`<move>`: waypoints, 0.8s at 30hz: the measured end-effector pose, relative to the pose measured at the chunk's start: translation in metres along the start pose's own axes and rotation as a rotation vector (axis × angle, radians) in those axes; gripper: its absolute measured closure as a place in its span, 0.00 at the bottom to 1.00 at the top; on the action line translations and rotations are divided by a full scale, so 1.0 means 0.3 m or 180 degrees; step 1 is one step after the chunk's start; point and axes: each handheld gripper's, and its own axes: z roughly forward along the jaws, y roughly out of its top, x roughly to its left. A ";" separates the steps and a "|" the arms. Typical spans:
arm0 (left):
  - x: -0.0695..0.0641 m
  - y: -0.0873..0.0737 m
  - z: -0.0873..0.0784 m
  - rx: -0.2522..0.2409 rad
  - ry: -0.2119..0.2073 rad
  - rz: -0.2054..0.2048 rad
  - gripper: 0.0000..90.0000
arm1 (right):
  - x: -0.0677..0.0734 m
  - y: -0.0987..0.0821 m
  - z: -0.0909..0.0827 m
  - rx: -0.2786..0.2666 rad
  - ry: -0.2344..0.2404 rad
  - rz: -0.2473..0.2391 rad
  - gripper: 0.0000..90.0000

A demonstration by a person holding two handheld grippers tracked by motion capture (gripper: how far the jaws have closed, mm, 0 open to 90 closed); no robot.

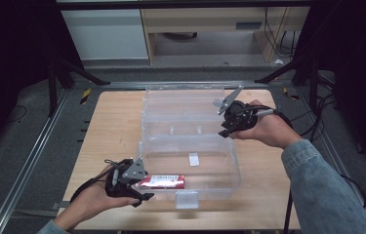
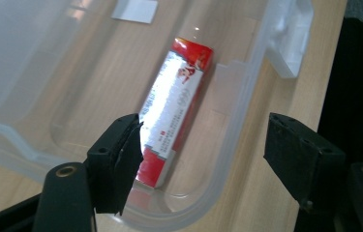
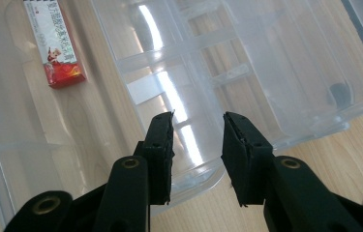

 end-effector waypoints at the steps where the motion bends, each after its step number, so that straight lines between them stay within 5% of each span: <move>1: -0.002 -0.003 0.008 0.0015 -0.0008 0.0004 0.33 | -0.002 0.000 0.000 0.0002 -0.0005 0.0003 0.71; 10: -0.011 -0.014 0.051 0.0113 -0.0075 0.0093 0.43 | -0.016 0.010 0.006 0.0007 -0.0044 0.0018 0.72; 24: 0.006 -0.043 0.077 0.0122 -0.0109 0.0055 0.70 | -0.037 0.043 0.032 0.0004 -0.0111 -0.0022 0.68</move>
